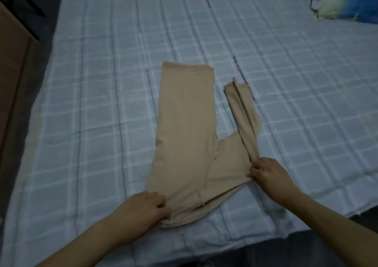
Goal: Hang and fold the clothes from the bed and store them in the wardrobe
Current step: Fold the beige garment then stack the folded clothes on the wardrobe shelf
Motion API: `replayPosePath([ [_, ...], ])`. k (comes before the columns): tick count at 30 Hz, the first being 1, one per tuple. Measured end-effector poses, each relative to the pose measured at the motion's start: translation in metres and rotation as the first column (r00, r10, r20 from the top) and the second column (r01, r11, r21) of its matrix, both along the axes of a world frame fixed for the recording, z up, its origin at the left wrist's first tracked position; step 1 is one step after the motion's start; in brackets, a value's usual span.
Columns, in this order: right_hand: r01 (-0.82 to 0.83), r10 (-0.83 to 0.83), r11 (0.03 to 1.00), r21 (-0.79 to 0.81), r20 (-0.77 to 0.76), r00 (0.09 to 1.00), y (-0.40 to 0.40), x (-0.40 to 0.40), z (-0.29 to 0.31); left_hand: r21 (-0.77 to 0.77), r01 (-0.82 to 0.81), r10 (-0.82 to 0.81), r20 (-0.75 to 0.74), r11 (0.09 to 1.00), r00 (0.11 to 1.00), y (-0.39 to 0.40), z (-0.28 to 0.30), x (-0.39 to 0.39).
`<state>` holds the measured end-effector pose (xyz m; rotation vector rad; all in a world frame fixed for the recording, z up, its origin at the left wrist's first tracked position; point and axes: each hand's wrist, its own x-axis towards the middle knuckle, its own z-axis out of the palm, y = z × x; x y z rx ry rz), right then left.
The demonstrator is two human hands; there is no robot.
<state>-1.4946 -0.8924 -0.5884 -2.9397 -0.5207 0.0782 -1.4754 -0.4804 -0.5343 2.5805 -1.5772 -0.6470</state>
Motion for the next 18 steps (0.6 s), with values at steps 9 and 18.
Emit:
replayPosePath([
  [9, 0.19, -0.193, 0.98, 0.063, 0.043, 0.98, 0.02, -0.037, -0.02, 0.05, -0.361, 0.357, -0.322, 0.931, 0.877, -0.014, -0.023, -0.01],
  [18, 0.179, -0.182, 0.974, 0.141, 0.012, 0.983, 0.128, 0.027, -0.034, -0.201, -0.534, 0.561, 0.11, 0.821, 0.821, -0.072, -0.067, 0.04],
])
